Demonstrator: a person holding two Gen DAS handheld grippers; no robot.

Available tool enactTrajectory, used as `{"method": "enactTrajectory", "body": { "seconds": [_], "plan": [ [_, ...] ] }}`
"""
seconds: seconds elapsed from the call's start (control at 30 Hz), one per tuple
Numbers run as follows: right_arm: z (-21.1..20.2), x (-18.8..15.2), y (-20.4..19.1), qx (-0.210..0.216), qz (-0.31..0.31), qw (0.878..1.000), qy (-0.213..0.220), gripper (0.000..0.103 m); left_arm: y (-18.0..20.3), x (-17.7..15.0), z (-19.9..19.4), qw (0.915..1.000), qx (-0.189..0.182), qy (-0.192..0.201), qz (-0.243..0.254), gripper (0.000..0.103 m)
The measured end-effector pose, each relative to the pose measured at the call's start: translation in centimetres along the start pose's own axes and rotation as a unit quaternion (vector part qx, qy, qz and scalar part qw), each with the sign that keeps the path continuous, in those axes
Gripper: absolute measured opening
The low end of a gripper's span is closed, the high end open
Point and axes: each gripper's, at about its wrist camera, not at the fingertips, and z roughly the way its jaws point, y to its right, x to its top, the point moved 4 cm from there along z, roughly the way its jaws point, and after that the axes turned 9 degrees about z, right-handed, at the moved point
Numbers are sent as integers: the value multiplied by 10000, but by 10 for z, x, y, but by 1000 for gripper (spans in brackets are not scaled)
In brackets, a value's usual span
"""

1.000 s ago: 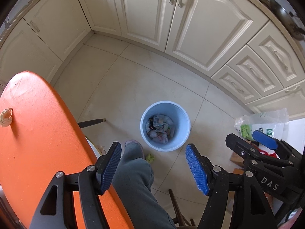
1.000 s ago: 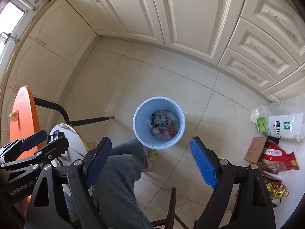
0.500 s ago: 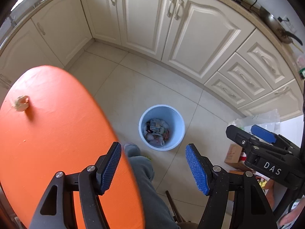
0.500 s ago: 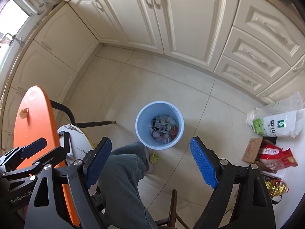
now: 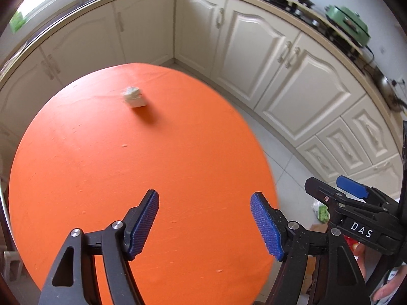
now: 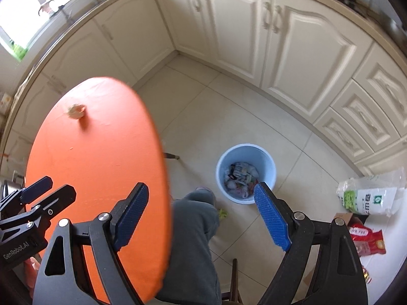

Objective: Collect trash

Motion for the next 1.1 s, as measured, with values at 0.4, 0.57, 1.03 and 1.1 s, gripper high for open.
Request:
{"method": "enactTrajectory", "body": {
  "seconds": [0.4, 0.57, 1.03, 1.1],
  "plan": [
    [49, 5, -157, 22, -1273, 9910, -410, 87, -156, -27, -41, 9909, 298, 82, -1308, 71],
    [83, 19, -207, 26, -1610, 9852, -593, 87, -209, -36, -42, 9830, 414, -9, -1791, 72],
    [143, 58, -268, -172, -1539, 9840, -875, 62, -292, -43, -22, 9703, 336, -221, -2384, 72],
    [143, 58, -272, -232, -1544, 9843, -829, 42, -293, -43, -19, 9678, 389, -213, -2479, 72]
  ]
}}
